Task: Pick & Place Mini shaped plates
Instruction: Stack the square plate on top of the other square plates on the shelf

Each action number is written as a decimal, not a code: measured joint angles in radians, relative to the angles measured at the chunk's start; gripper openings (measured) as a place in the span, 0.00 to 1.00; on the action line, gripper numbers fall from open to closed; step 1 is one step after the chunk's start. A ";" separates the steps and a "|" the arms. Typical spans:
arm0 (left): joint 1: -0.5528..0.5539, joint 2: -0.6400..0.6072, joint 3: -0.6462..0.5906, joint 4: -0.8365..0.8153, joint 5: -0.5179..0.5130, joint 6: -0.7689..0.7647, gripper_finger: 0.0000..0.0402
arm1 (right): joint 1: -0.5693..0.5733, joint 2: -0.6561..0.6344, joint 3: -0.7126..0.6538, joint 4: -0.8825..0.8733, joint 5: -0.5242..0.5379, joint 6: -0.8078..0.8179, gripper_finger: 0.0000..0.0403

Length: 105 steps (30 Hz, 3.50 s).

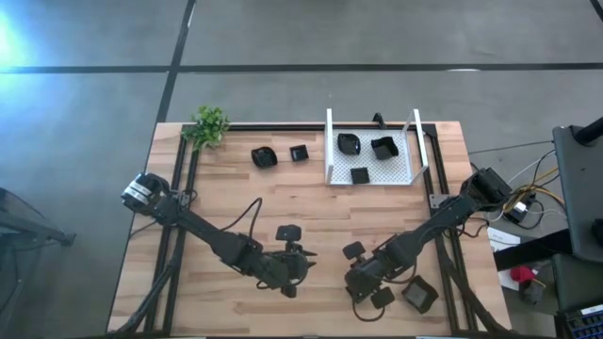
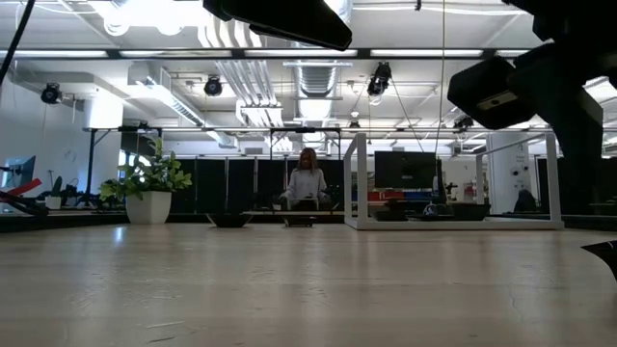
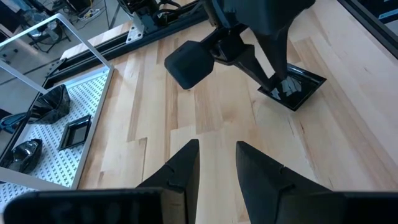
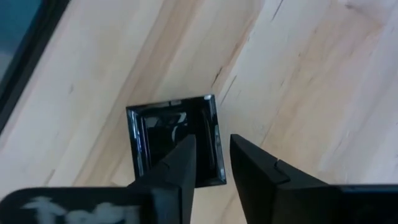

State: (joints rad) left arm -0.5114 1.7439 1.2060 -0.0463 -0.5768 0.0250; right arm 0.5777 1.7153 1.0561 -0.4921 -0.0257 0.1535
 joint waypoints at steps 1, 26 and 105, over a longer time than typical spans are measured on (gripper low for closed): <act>0.000 0.000 0.000 0.000 0.000 0.000 0.25 | 0.000 0.000 -0.005 0.003 0.000 0.000 0.25; 0.001 0.000 0.000 0.000 0.000 0.000 0.25 | -0.008 0.008 -0.146 0.219 0.002 -0.001 0.21; 0.026 0.000 0.011 0.029 -0.251 -0.048 0.25 | -1.120 -0.226 -0.095 -0.256 -0.062 -0.795 0.02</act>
State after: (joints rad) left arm -0.4854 1.7439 1.2175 -0.0170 -0.8276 -0.0231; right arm -0.5426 1.4889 0.9615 -0.7485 -0.0879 -0.6416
